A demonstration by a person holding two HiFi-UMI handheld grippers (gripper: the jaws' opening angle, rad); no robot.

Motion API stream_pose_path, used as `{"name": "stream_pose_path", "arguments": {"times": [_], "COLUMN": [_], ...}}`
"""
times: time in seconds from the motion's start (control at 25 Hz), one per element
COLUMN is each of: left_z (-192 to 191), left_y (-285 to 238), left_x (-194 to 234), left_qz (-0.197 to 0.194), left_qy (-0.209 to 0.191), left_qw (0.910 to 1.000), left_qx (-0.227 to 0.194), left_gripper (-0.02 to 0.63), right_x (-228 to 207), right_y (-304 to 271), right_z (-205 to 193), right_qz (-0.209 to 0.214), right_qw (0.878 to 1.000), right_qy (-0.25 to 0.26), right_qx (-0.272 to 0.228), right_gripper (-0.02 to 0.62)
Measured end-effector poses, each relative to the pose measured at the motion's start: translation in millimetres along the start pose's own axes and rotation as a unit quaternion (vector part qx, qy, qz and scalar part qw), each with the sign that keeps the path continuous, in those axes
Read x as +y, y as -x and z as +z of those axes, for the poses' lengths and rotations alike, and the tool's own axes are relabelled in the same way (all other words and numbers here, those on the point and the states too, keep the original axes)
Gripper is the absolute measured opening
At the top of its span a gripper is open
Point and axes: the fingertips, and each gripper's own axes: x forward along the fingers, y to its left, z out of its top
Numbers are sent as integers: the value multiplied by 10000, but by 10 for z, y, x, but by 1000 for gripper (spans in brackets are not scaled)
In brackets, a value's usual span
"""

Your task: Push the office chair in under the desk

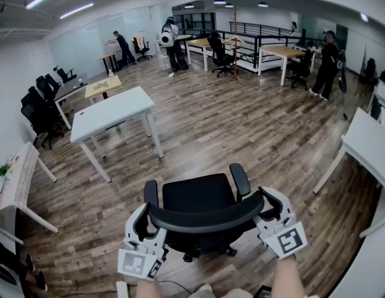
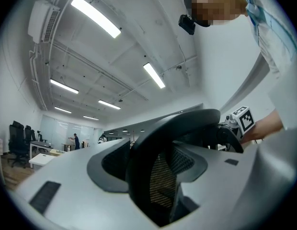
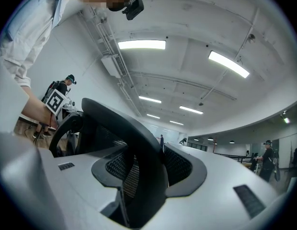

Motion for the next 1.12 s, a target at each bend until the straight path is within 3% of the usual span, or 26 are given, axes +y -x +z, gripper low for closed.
{"name": "stream_pose_path", "arguments": {"times": [0.52,1.12], "left_z": [45,65], "left_y": [-127,-447], "left_x": [-304,-1095], "left_qz": [-212,-985], "left_qy": [133,336], "left_qw": [9997,9945], "left_qx": [-59,-148], "left_gripper": [229,233], "right_x": [-219,-680], "right_y": [323,1174], "right_z": [1,-21], "right_qz": [-453,-1406], "right_qw": [9986,9897], "right_qy": [-242,-242], "right_qx": [-147,124], "right_gripper": [213,213]}}
